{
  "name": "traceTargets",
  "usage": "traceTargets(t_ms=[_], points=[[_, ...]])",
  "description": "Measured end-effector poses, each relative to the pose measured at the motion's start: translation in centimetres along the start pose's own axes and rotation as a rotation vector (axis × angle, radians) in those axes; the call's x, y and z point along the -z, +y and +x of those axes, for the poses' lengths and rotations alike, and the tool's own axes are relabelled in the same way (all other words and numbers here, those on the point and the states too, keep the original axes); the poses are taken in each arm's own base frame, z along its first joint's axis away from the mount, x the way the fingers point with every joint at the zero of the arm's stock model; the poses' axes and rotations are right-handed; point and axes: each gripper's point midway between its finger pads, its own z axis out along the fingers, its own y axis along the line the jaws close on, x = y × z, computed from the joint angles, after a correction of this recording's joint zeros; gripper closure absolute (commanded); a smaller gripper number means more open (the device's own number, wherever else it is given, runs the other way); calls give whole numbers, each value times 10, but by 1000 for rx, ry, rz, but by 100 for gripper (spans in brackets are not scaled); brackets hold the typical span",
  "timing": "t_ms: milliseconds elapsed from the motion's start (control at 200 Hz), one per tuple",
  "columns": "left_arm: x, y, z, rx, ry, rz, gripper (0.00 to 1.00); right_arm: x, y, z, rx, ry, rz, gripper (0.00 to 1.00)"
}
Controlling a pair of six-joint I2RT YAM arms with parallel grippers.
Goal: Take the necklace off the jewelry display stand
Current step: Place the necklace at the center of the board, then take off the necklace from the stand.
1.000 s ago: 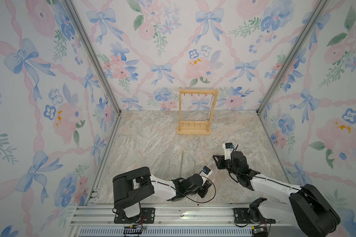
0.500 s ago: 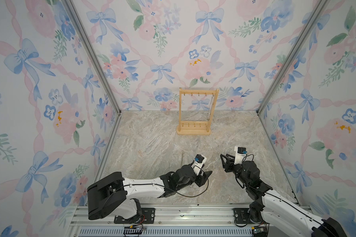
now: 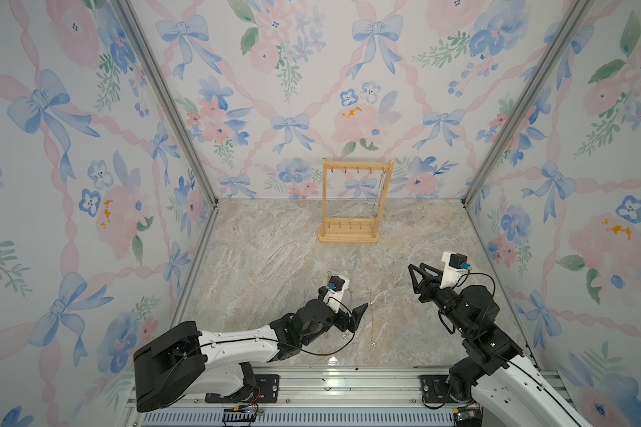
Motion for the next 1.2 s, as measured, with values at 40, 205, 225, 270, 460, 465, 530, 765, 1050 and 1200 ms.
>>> traceTargets(t_ms=[40,205,225,270,460,465,530,765,1050,1200], points=[[1,3,-1,14,-6,-9,2,0,4,-10,13,4,-4,53],[4,12,-5,64,-40,-33,2,-11,12,-41,54,57,14,58],[5,13,-5,70,-43,-34,2,-14,13,-45,54,65,17,59],[6,15,-6,85,-51,-42,2,-20,14,-54,59,72,20,60],[14,29,-3,156,-81,-78,2,-56,12,-78,52,117,42,65],[15,30,-3,159,-83,-78,2,-56,12,-79,52,118,43,66],[18,32,-6,180,-99,-82,2,-70,14,-90,49,118,40,67],[19,33,-8,233,-117,-77,2,-122,19,-131,16,102,2,81],[18,32,-7,246,-114,-74,2,-178,16,-147,-4,124,-44,83],[19,33,-6,245,-114,-75,2,-202,6,-142,-5,148,-42,81]])
